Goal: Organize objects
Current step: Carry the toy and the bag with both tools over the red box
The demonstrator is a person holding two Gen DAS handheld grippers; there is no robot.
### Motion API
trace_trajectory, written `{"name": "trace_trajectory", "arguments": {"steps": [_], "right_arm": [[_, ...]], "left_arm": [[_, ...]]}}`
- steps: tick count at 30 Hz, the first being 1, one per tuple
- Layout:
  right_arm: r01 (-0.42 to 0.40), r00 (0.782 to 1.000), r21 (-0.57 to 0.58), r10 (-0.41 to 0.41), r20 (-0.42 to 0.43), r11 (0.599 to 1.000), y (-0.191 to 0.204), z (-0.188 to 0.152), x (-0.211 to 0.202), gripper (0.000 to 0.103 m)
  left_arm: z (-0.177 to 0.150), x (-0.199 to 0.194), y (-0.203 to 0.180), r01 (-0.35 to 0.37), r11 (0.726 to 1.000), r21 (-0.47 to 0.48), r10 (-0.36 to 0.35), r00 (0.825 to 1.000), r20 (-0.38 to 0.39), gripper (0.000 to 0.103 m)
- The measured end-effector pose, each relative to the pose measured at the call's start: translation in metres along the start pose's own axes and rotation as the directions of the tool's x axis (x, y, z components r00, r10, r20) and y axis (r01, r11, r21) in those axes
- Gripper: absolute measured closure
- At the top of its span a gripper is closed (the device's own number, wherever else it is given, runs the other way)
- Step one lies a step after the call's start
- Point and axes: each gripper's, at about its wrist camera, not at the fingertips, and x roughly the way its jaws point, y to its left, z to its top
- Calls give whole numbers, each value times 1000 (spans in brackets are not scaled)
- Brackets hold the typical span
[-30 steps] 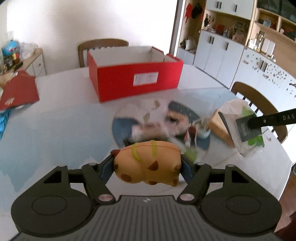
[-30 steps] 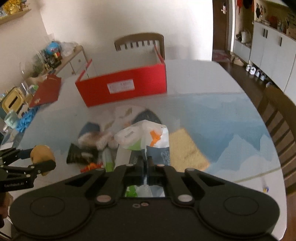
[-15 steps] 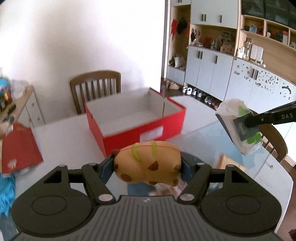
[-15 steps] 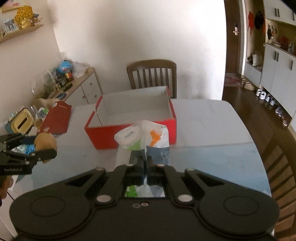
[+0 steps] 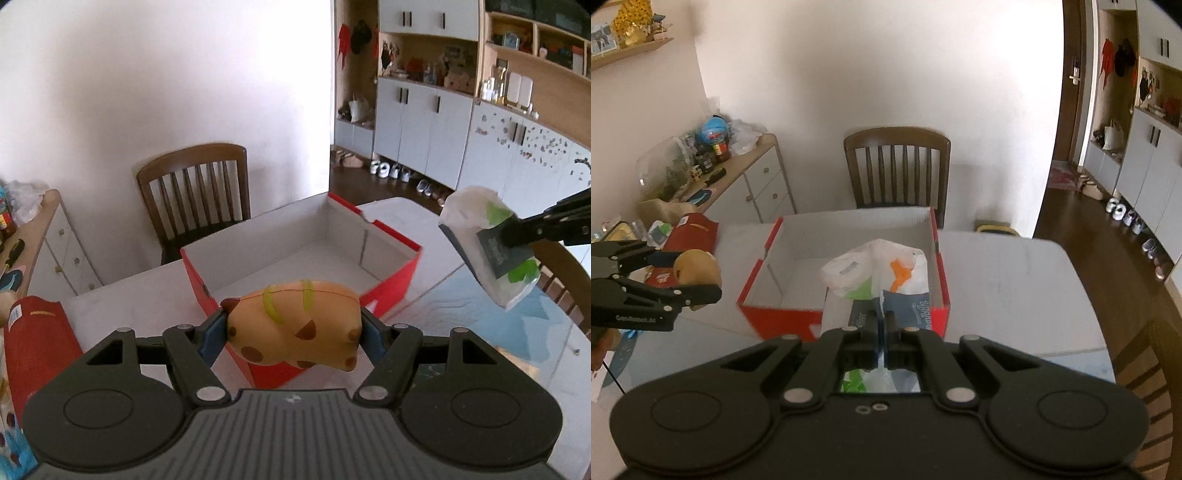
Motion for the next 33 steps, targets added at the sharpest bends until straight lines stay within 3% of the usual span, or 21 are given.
{"name": "trace_trajectory", "arguments": {"steps": [12, 20, 33], "right_arm": [[56, 998, -4, -56, -9, 998, 4, 47, 74, 101], [74, 995, -25, -76, -63, 997, 11, 55, 124, 101], [137, 968, -18, -138, -207, 990, 13, 30, 194, 101]], "left_arm": [[33, 91, 21, 45, 996, 83, -39, 996, -81, 31], [41, 153, 21, 89, 987, 135, -67, 984, -163, 31], [31, 229, 23, 192, 960, 202, -113, 931, -347, 30]]}}
